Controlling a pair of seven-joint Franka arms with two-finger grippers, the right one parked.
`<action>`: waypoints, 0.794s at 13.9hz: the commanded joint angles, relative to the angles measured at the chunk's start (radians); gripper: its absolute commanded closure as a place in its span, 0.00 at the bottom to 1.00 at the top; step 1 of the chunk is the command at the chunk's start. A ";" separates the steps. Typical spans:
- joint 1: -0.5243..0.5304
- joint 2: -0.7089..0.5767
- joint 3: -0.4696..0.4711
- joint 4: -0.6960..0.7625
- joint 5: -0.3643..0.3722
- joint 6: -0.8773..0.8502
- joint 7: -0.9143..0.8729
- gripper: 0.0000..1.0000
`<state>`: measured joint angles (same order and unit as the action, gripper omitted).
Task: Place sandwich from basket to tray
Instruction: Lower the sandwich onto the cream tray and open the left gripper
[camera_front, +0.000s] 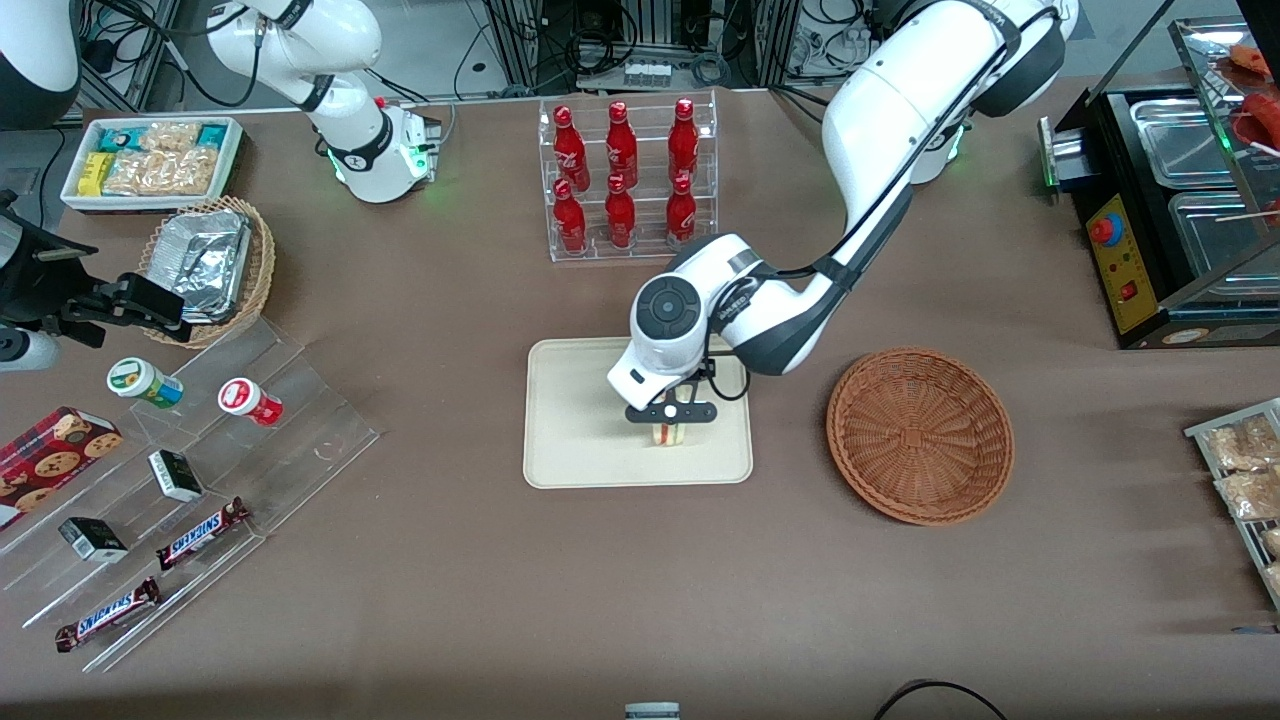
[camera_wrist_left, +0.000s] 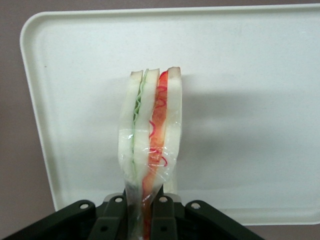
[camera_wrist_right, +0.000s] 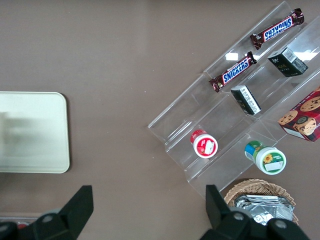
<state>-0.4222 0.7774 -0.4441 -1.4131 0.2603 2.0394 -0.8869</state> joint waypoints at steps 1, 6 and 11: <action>-0.032 0.065 0.004 0.078 0.062 0.002 -0.070 1.00; -0.032 0.077 0.002 0.083 0.088 0.021 -0.081 0.01; 0.006 -0.065 0.001 0.085 0.068 -0.106 -0.104 0.01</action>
<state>-0.4309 0.8058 -0.4437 -1.3173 0.3258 2.0115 -0.9584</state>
